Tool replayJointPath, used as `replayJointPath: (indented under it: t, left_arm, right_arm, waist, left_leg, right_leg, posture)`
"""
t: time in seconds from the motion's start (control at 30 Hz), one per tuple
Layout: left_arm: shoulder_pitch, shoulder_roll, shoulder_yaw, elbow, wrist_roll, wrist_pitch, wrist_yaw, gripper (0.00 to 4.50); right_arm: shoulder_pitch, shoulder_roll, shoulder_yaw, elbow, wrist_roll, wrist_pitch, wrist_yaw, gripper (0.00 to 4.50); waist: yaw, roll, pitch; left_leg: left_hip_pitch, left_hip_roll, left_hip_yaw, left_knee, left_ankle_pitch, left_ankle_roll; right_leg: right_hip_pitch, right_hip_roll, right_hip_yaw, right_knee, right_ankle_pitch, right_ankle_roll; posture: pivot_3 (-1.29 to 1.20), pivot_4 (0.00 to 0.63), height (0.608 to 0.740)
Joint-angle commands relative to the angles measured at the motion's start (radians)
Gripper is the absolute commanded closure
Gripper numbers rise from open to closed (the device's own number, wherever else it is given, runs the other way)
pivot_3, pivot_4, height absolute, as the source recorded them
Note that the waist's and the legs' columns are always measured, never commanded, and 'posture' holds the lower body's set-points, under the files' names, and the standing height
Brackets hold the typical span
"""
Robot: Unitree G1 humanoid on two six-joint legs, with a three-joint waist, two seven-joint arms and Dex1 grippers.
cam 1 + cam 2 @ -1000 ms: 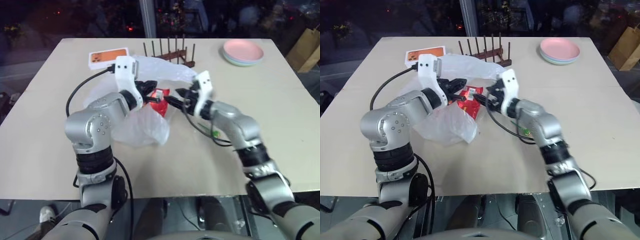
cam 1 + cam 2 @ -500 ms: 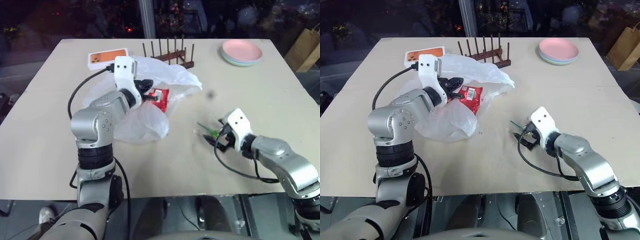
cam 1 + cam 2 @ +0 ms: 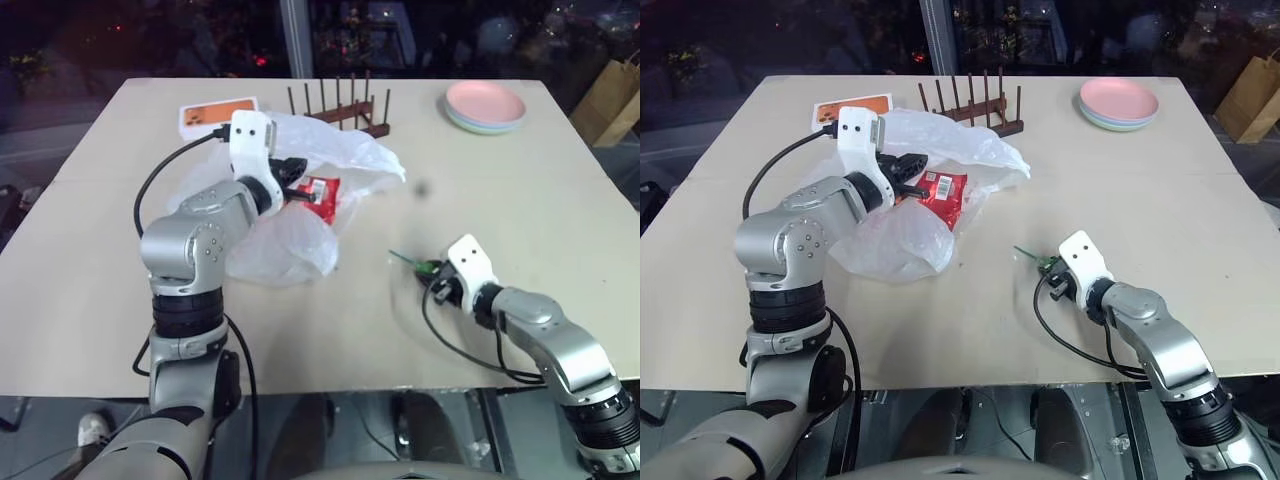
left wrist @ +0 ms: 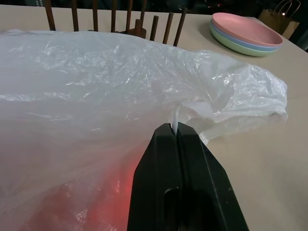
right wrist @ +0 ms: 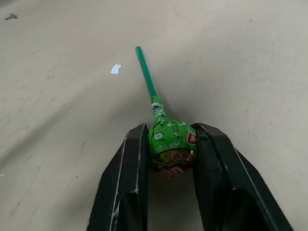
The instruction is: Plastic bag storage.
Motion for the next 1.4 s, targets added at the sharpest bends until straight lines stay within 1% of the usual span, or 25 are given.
replayJointPath:
  t: [0.03,0.17,0.27,0.3,0.4,0.43,0.5,0.53,0.6,0.67,0.7,0.8,0.9,0.97,1.0,1.03,1.07,1.13,1.2,1.27,1.3,1.4]
  left_arm:
    - [-0.034,0.007,0.010,-0.034,-0.016,-0.011,-0.005,4.50]
    - [-0.055,-0.017,0.040,-0.031,-0.023,0.009,0.031,4.50]
    - [-0.065,-0.036,0.045,-0.030,-0.020,0.016,0.057,4.50]
    - [-0.066,-0.040,0.044,-0.030,-0.017,0.016,0.065,4.50]
    - [-0.064,-0.060,0.048,-0.036,-0.016,0.020,0.090,4.50]
    - [-0.063,-0.063,0.046,-0.041,-0.016,0.022,0.094,4.50]
    - [-0.062,-0.070,0.047,-0.056,-0.027,0.028,0.095,4.50]
    - [-0.065,-0.068,0.051,-0.068,-0.039,0.035,0.089,4.50]
    - [-0.068,-0.065,0.055,-0.086,-0.054,0.047,0.081,4.50]
    - [-0.072,-0.063,0.058,-0.102,-0.068,0.062,0.076,4.50]
    - [-0.073,-0.058,0.056,-0.114,-0.073,0.070,0.074,4.50]
    - [-0.074,-0.052,0.061,-0.140,-0.087,0.092,0.081,4.50]
    - [-0.076,-0.047,0.062,-0.162,-0.097,0.110,0.087,4.50]
    - [-0.073,-0.047,0.060,-0.181,-0.103,0.124,0.091,4.50]
    - [-0.071,-0.049,0.059,-0.188,-0.104,0.129,0.093,4.50]
    - [-0.068,-0.048,0.056,-0.196,-0.105,0.133,0.095,4.50]
    - [-0.064,-0.048,0.054,-0.204,-0.105,0.137,0.097,4.50]
    - [-0.061,-0.050,0.061,-0.217,-0.105,0.148,0.106,4.50]
    - [-0.059,-0.044,0.070,-0.222,-0.107,0.153,0.109,4.50]
    - [-0.045,-0.032,0.080,-0.219,-0.103,0.148,0.109,4.50]
    - [-0.039,-0.032,0.085,-0.218,-0.101,0.146,0.112,4.50]
    - [-0.028,-0.025,0.096,-0.206,-0.099,0.131,0.110,4.50]
  right_arm:
    - [0.034,0.024,-0.139,-0.060,0.034,0.043,-0.043,3.74]
    - [0.086,0.098,-0.356,-0.139,0.042,0.107,-0.188,3.74]
    - [0.121,0.132,-0.415,-0.213,0.058,0.157,-0.225,3.74]
    - [0.128,0.138,-0.421,-0.232,0.064,0.174,-0.230,3.74]
    - [0.117,0.138,-0.384,-0.254,0.070,0.201,-0.220,3.74]
    - [0.099,0.146,-0.365,-0.248,0.072,0.204,-0.218,3.74]
    - [0.028,0.166,-0.286,-0.206,0.063,0.184,-0.203,3.74]
    - [-0.049,0.195,-0.219,-0.153,0.053,0.169,-0.191,3.74]
    - [-0.150,0.232,-0.136,-0.078,0.038,0.146,-0.170,3.74]
    - [-0.245,0.272,-0.065,0.012,0.025,0.114,-0.141,3.74]
    - [-0.320,0.309,-0.002,0.098,0.003,0.071,-0.114,3.74]
    - [-0.495,0.422,0.113,0.357,-0.048,-0.057,-0.051,3.74]
    - [-0.644,0.544,0.141,0.650,-0.090,-0.222,-0.010,3.74]
    - [-0.761,0.639,0.153,0.877,-0.110,-0.360,0.057,3.74]
    - [-0.798,0.668,0.157,0.951,-0.117,-0.412,0.085,3.74]
    - [-0.842,0.711,0.133,1.037,-0.105,-0.458,0.103,3.74]
    - [-0.877,0.742,0.120,1.109,-0.100,-0.496,0.137,3.24]
    - [-0.926,0.769,0.132,1.218,-0.132,-0.582,0.169,2.57]
    - [-0.946,0.769,0.122,1.270,-0.150,-0.641,0.152,2.02]
    - [-0.922,0.733,0.112,1.226,-0.156,-0.665,0.151,1.13]
    - [-0.898,0.709,0.112,1.181,-0.158,-0.664,0.161,0.59]
    - [-0.783,0.625,0.112,0.962,-0.146,-0.587,0.191,0.59]
  waist:
    - [0.007,0.000,0.000]
    - [0.018,0.000,0.000]
    - [0.017,0.000,0.000]
    - [0.015,0.000,0.000]
    - [0.010,0.000,0.000]
    - [0.010,0.000,0.000]
    - [0.006,0.000,0.000]
    - [0.003,0.000,0.000]
    - [-0.011,0.000,0.001]
    - [-0.011,0.000,0.001]
    - [-0.011,0.000,0.001]
    - [-0.017,-0.001,0.001]
    - [-0.015,-0.001,0.001]
    - [-0.012,-0.001,0.002]
    - [-0.011,-0.001,0.002]
    - [-0.012,-0.002,0.002]
    - [-0.010,-0.002,0.002]
    - [-0.008,-0.002,0.002]
    - [-0.011,-0.002,0.002]
    - [-0.014,-0.002,0.002]
    - [-0.015,-0.002,0.002]
    - [-0.015,-0.002,0.002]
  left_leg:
    - [0.000,0.000,0.000,0.000,0.000,0.000]
    - [-0.001,0.000,0.000,0.000,0.000,0.000]
    - [-0.001,0.000,-0.001,0.000,0.000,0.000]
    - [-0.001,0.000,-0.001,0.000,0.000,0.000]
    - [0.000,0.000,0.000,0.000,0.000,0.000]
    - [0.000,0.000,0.000,0.000,0.000,0.000]
    - [0.000,0.000,0.000,0.000,0.000,0.000]
    - [0.000,0.000,0.000,0.000,0.000,0.000]
    - [0.001,0.001,0.000,0.001,0.000,0.000]
    - [0.001,0.001,0.000,0.002,0.000,0.000]
    - [0.001,0.001,-0.001,0.002,0.000,0.000]
    - [0.001,0.001,0.000,0.002,0.000,0.000]
    - [0.001,0.001,-0.001,0.001,0.000,0.000]
    - [0.000,0.001,-0.001,0.001,0.000,0.000]
    - [0.000,0.001,-0.001,0.001,0.000,-0.001]
    - [-0.001,0.000,-0.001,0.001,0.000,-0.001]
    - [-0.001,0.000,-0.001,0.001,0.000,-0.001]
    - [-0.001,-0.001,-0.002,0.000,0.000,-0.001]
    - [-0.001,0.000,-0.002,0.000,0.000,-0.001]
    - [-0.001,0.000,-0.002,-0.001,0.000,-0.002]
    - [-0.001,0.000,-0.002,-0.001,0.000,-0.002]
    - [-0.001,0.000,-0.003,-0.002,-0.001,-0.002]
  right_leg:
    - [0.000,0.000,0.000,0.000,0.000,0.000]
    - [0.000,0.000,0.000,0.000,0.001,-0.002]
    - [0.000,0.000,0.000,0.000,0.001,-0.002]
    - [0.000,0.000,-0.001,0.000,0.001,-0.001]
    - [0.000,0.000,0.000,0.000,0.000,-0.001]
    - [0.000,0.000,0.000,0.001,0.000,-0.001]
    - [0.000,0.000,0.000,0.001,0.000,0.000]
    - [0.000,0.000,0.000,0.002,0.000,0.000]
    - [0.000,0.001,0.000,0.002,0.000,0.000]
    - [-0.001,0.001,0.000,0.003,0.001,-0.001]
    - [-0.001,0.001,0.000,0.004,0.001,-0.001]
    - [-0.001,0.001,0.000,0.003,0.003,-0.004]
    - [-0.001,0.002,0.000,0.003,0.003,-0.004]
    - [-0.001,0.001,0.000,0.003,0.003,-0.005]
    - [-0.001,0.001,0.000,0.002,0.003,-0.005]
    - [-0.001,0.001,0.000,0.002,0.003,-0.005]
    - [-0.001,0.001,0.000,0.001,0.003,-0.005]
    - [-0.001,0.001,0.000,0.000,0.003,-0.005]
    - [-0.001,0.001,0.000,-0.001,0.003,-0.005]
    - [-0.002,0.001,0.000,0.000,0.003,-0.005]
    - [-0.002,0.001,0.000,0.000,0.003,-0.005]
    - [-0.003,0.001,0.000,0.001,0.003,-0.005]
  posture:
    - [0.00,0.150,0.740]
    - [0.00,0.150,0.740]
    - [0.00,0.150,0.740]
    - [0.00,0.150,0.740]
    - [0.00,0.150,0.740]
    - [0.00,0.150,0.740]
    - [0.00,0.150,0.740]
    - [0.00,0.150,0.740]
    - [0.00,0.150,0.740]
    - [0.00,0.150,0.740]
    - [0.00,0.150,0.740]
    - [0.00,0.150,0.740]
    - [0.00,0.150,0.740]
    - [0.00,0.150,0.740]
    - [0.00,0.150,0.740]
    - [0.00,0.150,0.740]
    - [0.00,0.150,0.740]
    - [0.00,0.150,0.740]
    - [0.00,0.150,0.740]
    - [0.00,0.150,0.740]
    - [0.00,0.150,0.740]
    - [0.00,0.150,0.740]
